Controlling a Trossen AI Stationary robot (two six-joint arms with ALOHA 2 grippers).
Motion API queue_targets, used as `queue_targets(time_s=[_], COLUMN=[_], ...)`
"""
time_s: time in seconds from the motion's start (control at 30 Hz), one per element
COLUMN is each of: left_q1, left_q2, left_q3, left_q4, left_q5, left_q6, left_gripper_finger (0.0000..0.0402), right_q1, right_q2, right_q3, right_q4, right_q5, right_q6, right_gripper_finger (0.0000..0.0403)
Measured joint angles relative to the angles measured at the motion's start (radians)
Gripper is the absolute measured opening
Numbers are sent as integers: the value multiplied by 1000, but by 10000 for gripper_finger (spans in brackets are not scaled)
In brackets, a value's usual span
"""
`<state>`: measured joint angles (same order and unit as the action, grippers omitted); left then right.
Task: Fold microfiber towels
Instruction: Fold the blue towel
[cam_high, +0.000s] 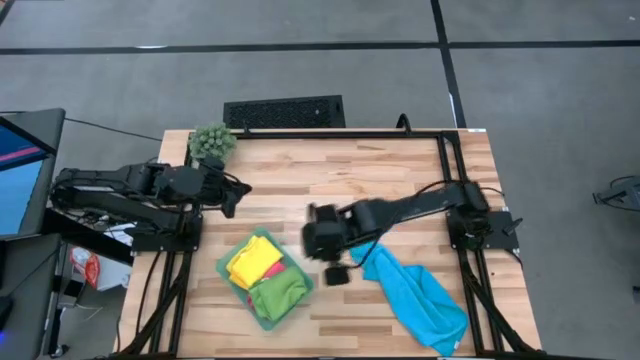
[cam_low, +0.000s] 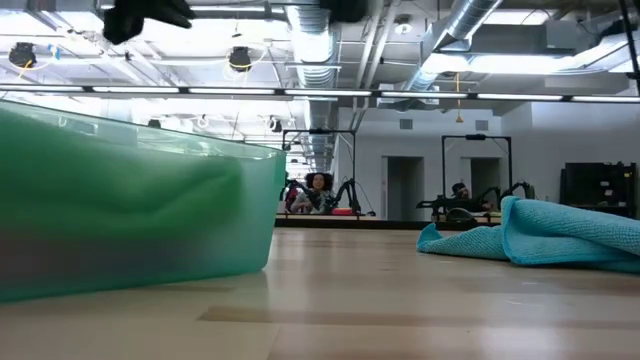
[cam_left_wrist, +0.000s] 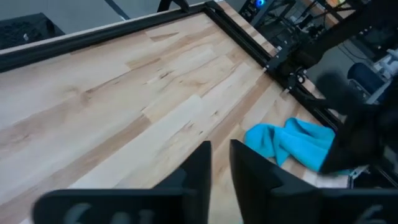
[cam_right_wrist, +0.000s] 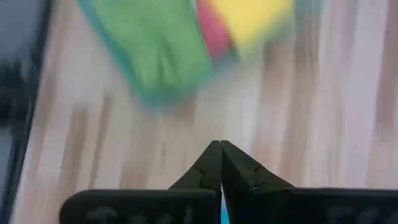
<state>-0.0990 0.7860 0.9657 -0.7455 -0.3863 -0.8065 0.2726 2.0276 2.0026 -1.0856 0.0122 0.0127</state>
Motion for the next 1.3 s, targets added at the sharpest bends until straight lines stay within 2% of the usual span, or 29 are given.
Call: queue_targets(time_s=[0.1, 0.17, 0.37, 0.53, 0.67, 0.8, 0.9, 1.03, 1.17, 1.3], left_q1=[3, 14, 71, 110, 112, 113, 113, 110, 109, 108], left_q2=[89, 186, 551, 822, 1006, 1151, 1247, 1355, 1427, 1437], left_q3=[0, 0, 1, 13, 96, 236, 346, 477, 575, 601], left_q4=[79, 189, 627, 858, 859, 785, 738, 722, 634, 594], left_q5=[-3, 38, 218, 432, 542, 517, 471, 469, 536, 588], left_q6=[43, 96, 201, 227, 297, 431, 537, 643, 693, 751], left_gripper_finger=[86, 113, 163, 169, 169, 169, 169, 169, 169, 169], right_q1=[7, 31, 150, 267, 342, 384, 395, 387, 389, 398], right_q2=[-79, -145, -366, -536, -632, -678, -682, -683, -682, -682], right_q3=[-24, -68, -271, -460, -601, -699, -734, -756, -766, -766], right_q4=[-227, -313, -354, -367, -369, -365, -361, -361, -365, -365], right_q5=[42, 97, 249, 380, 398, 400, 402, 409, 408, 405], right_q6=[131, 219, 528, 918, 1138, 1242, 1247, 1233, 1241, 1244], right_gripper_finger=[28, 26, 20, 56, 102, 142, 163, 178, 182, 177])
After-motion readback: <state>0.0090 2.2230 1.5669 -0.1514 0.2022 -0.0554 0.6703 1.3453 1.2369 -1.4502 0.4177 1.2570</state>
